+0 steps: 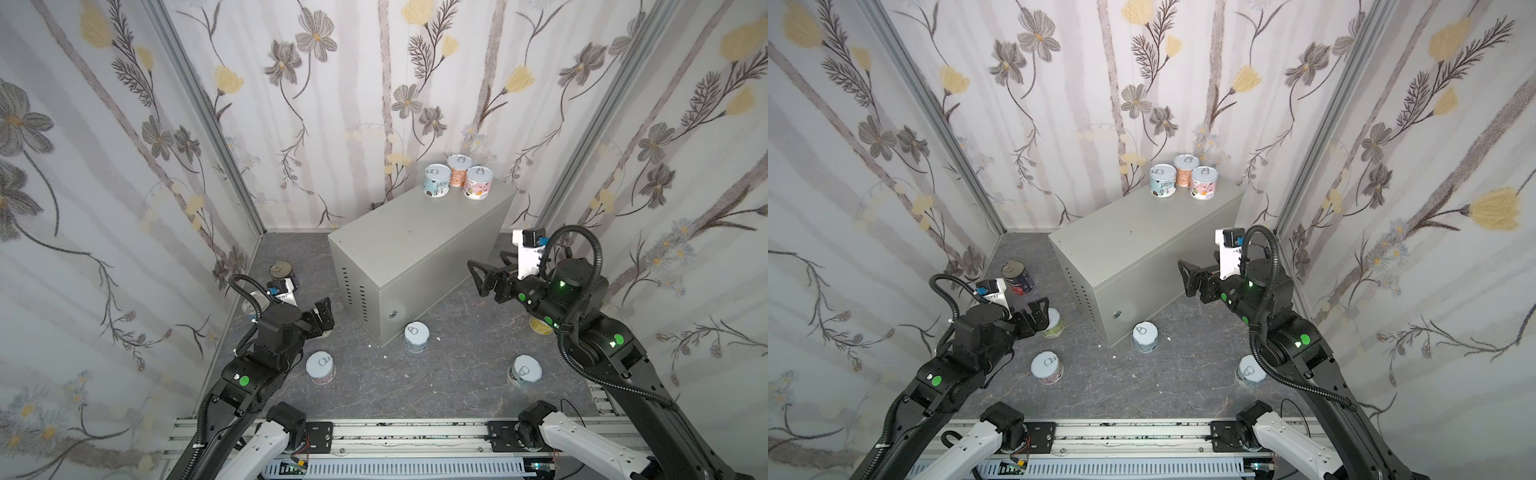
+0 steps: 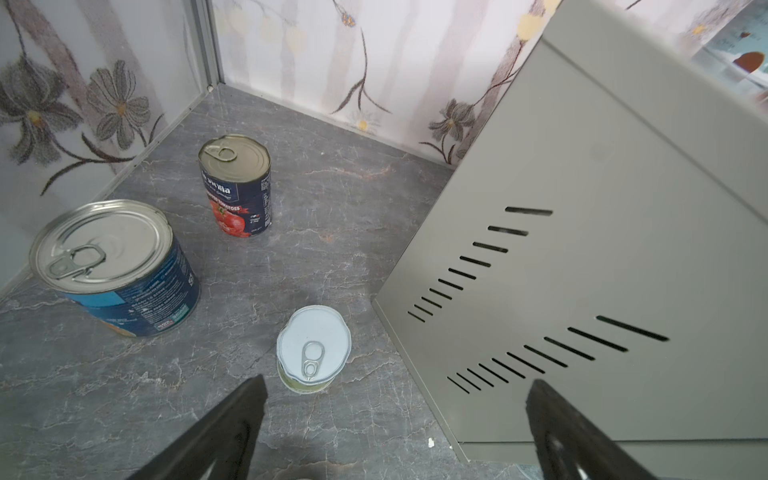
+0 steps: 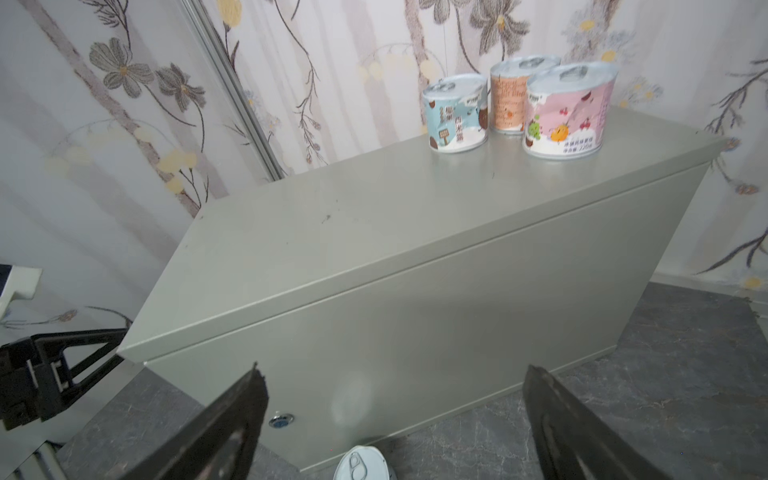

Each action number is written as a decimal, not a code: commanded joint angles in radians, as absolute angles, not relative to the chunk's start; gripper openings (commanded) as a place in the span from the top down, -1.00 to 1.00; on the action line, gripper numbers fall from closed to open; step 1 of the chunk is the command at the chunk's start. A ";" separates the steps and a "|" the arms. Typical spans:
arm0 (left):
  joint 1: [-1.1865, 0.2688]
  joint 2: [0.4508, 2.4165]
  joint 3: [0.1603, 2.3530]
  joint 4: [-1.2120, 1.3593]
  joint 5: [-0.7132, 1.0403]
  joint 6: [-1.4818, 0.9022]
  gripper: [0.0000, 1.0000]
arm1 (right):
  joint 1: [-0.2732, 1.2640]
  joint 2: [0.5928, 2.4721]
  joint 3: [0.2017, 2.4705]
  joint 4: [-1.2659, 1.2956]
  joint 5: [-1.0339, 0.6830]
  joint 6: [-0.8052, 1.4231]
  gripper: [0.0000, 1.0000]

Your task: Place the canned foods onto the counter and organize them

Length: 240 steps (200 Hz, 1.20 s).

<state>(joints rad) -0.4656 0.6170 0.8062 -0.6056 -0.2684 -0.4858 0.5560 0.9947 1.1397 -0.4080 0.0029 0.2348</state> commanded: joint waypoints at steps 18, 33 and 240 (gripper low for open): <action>-0.465 0.627 0.755 -0.584 -0.309 -0.551 -1.00 | 0.587 0.895 0.897 -0.243 -0.030 0.332 -0.93; -0.465 0.628 0.725 -0.568 -0.323 -0.567 -1.00 | 0.599 0.891 0.802 -0.194 -0.032 0.365 -0.94; -0.465 0.778 0.500 -0.248 -0.458 -0.700 -1.00 | 0.858 1.485 0.544 0.300 0.019 0.502 -0.99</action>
<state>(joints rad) -0.4656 0.7639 0.5079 -0.3237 -0.4339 -0.6842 0.8234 1.4368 0.5297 0.2073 0.0093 0.4789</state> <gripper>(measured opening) 0.997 0.996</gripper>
